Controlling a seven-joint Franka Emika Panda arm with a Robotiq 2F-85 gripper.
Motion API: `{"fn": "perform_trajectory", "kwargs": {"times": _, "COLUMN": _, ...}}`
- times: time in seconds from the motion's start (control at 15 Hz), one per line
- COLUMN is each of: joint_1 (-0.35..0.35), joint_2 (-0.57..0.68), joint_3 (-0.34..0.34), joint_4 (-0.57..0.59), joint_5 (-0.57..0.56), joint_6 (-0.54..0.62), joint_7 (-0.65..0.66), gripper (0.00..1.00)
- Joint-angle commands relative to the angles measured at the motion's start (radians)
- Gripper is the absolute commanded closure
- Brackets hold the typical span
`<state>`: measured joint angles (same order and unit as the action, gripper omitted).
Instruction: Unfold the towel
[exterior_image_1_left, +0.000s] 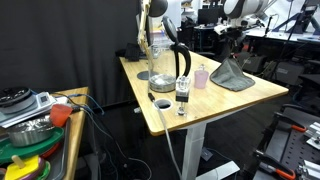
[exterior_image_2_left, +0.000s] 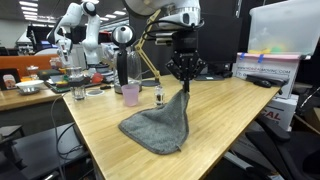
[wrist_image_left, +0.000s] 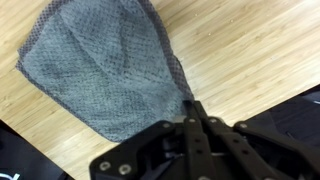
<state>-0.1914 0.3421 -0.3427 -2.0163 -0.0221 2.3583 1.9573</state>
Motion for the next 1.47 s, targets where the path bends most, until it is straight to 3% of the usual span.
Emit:
{"fn": "perform_trajectory", "kwargs": {"times": 0.0, "joint_1": -0.022, "joint_2": 0.061, "joint_3": 0.004, "joint_4": 0.048, "joint_5": 0.017, "joint_6": -0.02, "joint_7": -0.019, "gripper": 0.72}}
{"fn": "perform_trajectory", "kwargs": {"times": 0.13, "joint_1": -0.038, "joint_2": 0.107, "joint_3": 0.013, "joint_4": 0.064, "joint_5": 0.035, "joint_6": -0.023, "joint_7": -0.052, "gripper": 0.63}}
{"fn": "perform_trajectory", "kwargs": {"times": 0.33, "joint_1": -0.049, "joint_2": 0.168, "joint_3": 0.016, "joint_4": 0.093, "joint_5": 0.054, "joint_6": -0.005, "joint_7": -0.09, "gripper": 0.75}}
{"fn": "perform_trajectory", "kwargs": {"times": 0.4, "joint_1": -0.05, "joint_2": 0.182, "joint_3": 0.014, "joint_4": 0.105, "joint_5": 0.058, "joint_6": -0.006, "joint_7": -0.1, "gripper": 0.73}}
{"fn": "perform_trajectory", "kwargs": {"times": 0.47, "joint_1": -0.053, "joint_2": 0.191, "joint_3": 0.012, "joint_4": 0.117, "joint_5": 0.061, "joint_6": -0.01, "joint_7": -0.108, "gripper": 0.52}}
{"fn": "perform_trajectory", "kwargs": {"times": 0.6, "joint_1": -0.054, "joint_2": 0.192, "joint_3": 0.004, "joint_4": 0.122, "joint_5": 0.058, "joint_6": -0.004, "joint_7": -0.114, "gripper": 0.48}}
{"fn": "perform_trajectory", "kwargs": {"times": 0.87, "joint_1": -0.062, "joint_2": 0.133, "joint_3": -0.001, "joint_4": 0.072, "joint_5": 0.058, "joint_6": -0.014, "joint_7": -0.16, "gripper": 0.21}}
{"fn": "perform_trajectory", "kwargs": {"times": 0.93, "joint_1": -0.046, "joint_2": 0.181, "joint_3": -0.016, "joint_4": 0.113, "joint_5": 0.042, "joint_6": -0.007, "joint_7": -0.114, "gripper": 0.4}}
{"fn": "perform_trajectory", "kwargs": {"times": 1.13, "joint_1": -0.048, "joint_2": 0.159, "joint_3": -0.017, "joint_4": 0.094, "joint_5": 0.043, "joint_6": -0.01, "joint_7": -0.133, "gripper": 0.21}}
{"fn": "perform_trajectory", "kwargs": {"times": 1.4, "joint_1": -0.048, "joint_2": 0.159, "joint_3": -0.016, "joint_4": 0.092, "joint_5": 0.043, "joint_6": -0.01, "joint_7": -0.134, "gripper": 0.21}}
